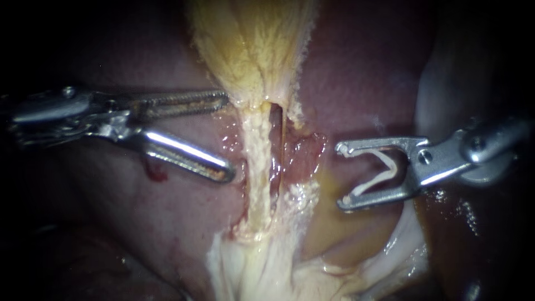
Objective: Grabbing gallbladder
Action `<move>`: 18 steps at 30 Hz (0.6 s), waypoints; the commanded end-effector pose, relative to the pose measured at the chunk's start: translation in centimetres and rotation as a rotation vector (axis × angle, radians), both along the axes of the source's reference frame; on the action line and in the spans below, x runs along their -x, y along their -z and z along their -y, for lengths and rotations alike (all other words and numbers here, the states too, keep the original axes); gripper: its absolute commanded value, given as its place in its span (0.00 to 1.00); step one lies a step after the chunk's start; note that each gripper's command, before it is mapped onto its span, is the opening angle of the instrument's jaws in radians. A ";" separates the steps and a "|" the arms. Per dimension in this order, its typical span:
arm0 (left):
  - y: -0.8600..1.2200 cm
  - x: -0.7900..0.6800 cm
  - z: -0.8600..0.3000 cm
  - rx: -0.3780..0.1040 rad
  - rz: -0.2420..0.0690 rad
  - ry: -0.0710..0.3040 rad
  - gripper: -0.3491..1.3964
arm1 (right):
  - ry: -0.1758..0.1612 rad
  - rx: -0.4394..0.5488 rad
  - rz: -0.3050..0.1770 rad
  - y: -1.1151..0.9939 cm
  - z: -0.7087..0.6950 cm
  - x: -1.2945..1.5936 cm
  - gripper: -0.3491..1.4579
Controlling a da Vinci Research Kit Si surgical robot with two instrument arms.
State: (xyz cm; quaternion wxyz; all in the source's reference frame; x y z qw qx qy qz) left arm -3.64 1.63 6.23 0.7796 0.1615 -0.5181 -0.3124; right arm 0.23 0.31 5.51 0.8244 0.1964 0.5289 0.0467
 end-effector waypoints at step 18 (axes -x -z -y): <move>0.01 -0.06 -0.10 0.041 -0.016 0.013 0.69 | 0.000 0.000 0.000 0.00 0.00 0.00 0.45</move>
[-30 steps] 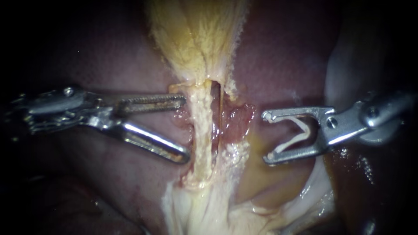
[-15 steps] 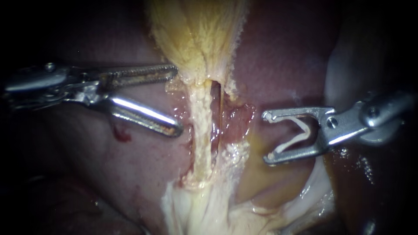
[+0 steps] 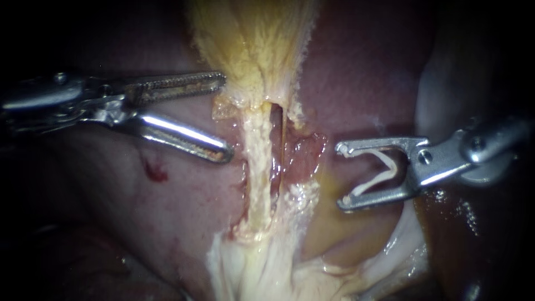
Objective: Grabbing gallbladder
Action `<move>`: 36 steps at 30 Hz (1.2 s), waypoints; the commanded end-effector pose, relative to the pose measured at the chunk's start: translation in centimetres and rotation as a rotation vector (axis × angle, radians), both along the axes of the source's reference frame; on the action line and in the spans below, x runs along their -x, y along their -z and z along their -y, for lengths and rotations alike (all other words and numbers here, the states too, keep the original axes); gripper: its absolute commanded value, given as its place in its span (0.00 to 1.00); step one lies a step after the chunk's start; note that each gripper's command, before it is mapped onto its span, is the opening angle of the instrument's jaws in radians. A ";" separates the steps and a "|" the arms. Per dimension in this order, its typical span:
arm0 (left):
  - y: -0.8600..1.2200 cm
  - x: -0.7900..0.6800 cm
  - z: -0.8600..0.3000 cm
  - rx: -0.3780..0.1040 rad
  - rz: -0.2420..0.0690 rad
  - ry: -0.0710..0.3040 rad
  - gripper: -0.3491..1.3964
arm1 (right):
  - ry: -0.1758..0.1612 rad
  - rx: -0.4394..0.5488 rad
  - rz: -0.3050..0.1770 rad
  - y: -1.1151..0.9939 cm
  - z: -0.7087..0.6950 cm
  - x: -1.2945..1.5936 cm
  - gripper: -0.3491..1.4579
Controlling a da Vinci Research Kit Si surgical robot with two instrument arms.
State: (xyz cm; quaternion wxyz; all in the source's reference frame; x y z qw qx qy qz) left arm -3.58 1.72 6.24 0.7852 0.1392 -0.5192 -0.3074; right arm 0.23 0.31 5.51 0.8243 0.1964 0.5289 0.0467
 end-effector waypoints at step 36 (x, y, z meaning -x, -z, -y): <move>-0.35 0.15 0.24 0.014 -0.021 -0.011 0.60 | 0.000 0.000 0.000 0.00 0.00 0.00 0.45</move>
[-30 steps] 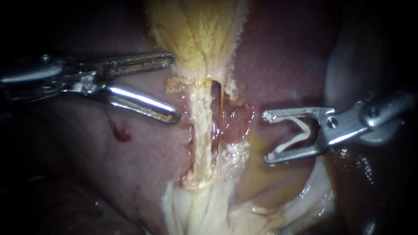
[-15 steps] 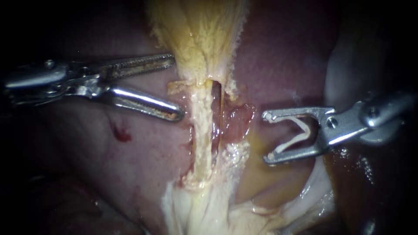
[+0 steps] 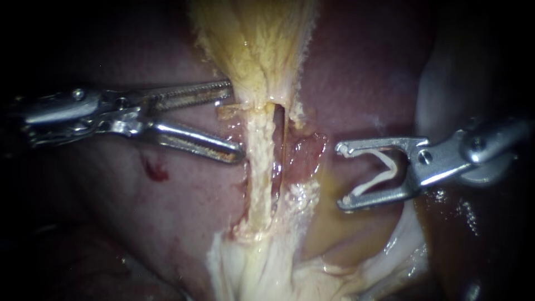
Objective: Grabbing gallbladder
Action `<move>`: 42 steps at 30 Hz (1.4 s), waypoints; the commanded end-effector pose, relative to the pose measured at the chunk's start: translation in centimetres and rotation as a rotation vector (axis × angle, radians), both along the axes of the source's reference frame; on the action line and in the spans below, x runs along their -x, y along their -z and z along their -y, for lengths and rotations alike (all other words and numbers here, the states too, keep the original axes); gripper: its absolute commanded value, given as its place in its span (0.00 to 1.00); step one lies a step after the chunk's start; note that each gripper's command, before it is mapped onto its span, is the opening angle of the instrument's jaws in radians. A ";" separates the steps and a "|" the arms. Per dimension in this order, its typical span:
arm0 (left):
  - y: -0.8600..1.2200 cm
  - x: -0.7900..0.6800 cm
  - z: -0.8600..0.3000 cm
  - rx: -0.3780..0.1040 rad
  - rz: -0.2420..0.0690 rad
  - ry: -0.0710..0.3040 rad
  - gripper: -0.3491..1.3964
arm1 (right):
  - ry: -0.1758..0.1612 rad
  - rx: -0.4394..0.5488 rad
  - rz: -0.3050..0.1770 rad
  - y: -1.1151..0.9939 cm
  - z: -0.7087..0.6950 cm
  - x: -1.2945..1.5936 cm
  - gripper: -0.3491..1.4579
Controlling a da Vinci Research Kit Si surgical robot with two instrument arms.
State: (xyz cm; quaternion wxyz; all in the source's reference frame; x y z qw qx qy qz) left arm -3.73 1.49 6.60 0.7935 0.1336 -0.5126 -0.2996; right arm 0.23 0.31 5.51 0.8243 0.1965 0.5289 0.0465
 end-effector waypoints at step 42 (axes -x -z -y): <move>-0.33 -0.14 -0.07 -0.015 -0.038 -0.022 0.00 | 0.000 0.000 0.000 0.00 0.00 0.00 0.45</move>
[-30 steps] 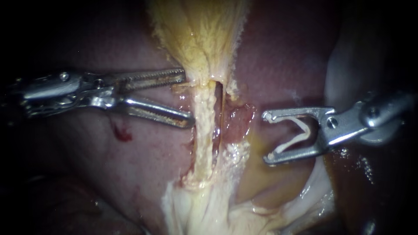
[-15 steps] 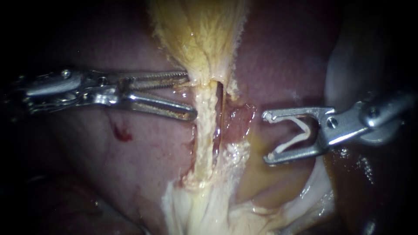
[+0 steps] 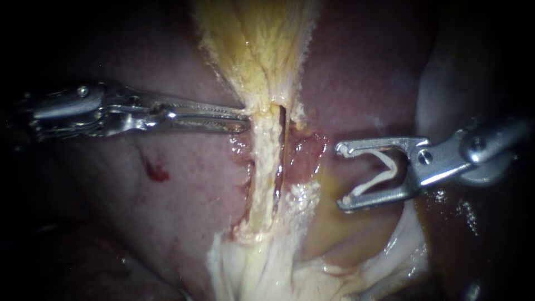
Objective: Grabbing gallbladder
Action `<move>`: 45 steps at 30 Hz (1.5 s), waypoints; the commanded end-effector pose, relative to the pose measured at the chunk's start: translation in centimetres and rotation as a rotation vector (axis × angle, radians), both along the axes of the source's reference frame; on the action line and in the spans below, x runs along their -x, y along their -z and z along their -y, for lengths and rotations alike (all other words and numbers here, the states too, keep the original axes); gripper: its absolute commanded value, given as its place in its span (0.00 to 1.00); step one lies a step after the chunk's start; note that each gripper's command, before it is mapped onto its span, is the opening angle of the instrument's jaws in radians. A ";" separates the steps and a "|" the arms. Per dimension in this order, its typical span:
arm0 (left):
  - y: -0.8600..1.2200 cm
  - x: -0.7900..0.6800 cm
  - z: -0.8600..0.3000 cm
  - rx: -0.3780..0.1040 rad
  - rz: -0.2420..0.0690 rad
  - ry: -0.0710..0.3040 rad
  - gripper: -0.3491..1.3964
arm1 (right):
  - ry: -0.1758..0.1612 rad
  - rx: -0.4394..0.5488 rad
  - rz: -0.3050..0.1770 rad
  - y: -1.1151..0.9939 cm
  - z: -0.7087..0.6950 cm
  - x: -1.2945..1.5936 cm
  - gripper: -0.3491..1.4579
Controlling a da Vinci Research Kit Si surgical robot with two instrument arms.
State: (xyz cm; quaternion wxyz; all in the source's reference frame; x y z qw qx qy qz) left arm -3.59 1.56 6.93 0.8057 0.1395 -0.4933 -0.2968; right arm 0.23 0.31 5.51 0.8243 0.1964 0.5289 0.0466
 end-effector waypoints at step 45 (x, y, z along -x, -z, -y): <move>1.09 -0.57 -0.37 -0.102 0.025 0.044 0.00 | 0.001 0.000 0.000 0.00 0.00 0.02 0.45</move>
